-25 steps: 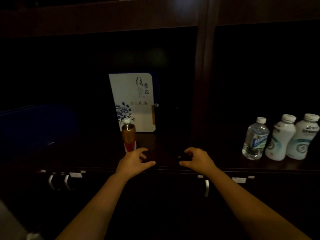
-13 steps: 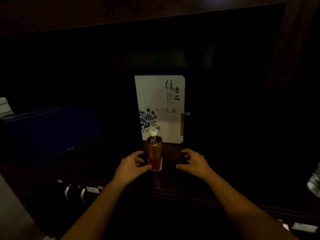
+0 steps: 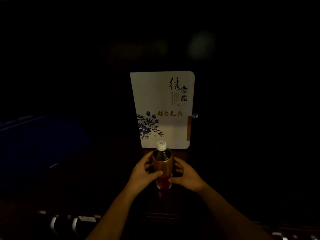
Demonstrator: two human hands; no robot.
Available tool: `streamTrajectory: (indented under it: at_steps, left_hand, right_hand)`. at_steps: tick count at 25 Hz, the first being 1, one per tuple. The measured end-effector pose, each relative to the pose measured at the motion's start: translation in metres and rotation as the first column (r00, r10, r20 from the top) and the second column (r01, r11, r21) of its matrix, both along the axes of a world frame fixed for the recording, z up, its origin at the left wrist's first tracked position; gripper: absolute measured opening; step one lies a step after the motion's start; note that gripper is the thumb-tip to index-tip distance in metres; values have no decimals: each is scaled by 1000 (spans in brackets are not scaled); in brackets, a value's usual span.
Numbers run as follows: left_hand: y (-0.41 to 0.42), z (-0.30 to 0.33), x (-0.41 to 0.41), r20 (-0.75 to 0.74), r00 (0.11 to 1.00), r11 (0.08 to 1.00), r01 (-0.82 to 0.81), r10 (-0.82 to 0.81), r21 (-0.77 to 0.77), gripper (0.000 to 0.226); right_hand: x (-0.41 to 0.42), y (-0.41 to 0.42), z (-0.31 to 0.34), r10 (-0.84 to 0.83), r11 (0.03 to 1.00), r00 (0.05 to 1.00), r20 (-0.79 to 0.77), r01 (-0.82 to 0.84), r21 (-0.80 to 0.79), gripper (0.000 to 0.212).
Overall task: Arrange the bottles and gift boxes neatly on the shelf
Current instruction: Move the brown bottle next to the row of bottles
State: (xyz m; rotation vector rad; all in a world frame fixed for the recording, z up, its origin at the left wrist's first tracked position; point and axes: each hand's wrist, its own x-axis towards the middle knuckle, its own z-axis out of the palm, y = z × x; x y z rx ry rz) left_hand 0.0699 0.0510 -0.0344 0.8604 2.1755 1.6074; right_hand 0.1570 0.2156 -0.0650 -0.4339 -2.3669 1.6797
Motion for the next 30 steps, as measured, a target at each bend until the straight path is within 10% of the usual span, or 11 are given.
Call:
streamTrajectory:
  at_steps: [14,30]
  left_hand:
    - [3,5,45,-37,989,986,148,-145,71,66]
    - [123,4,326,-86,966,952,255,-244,171,66]
  right_hand:
    - [72,-27,16,-166,984,983,-79,161,-71,61]
    - [366,99,21,-195,973,976,-99,205,107,61]
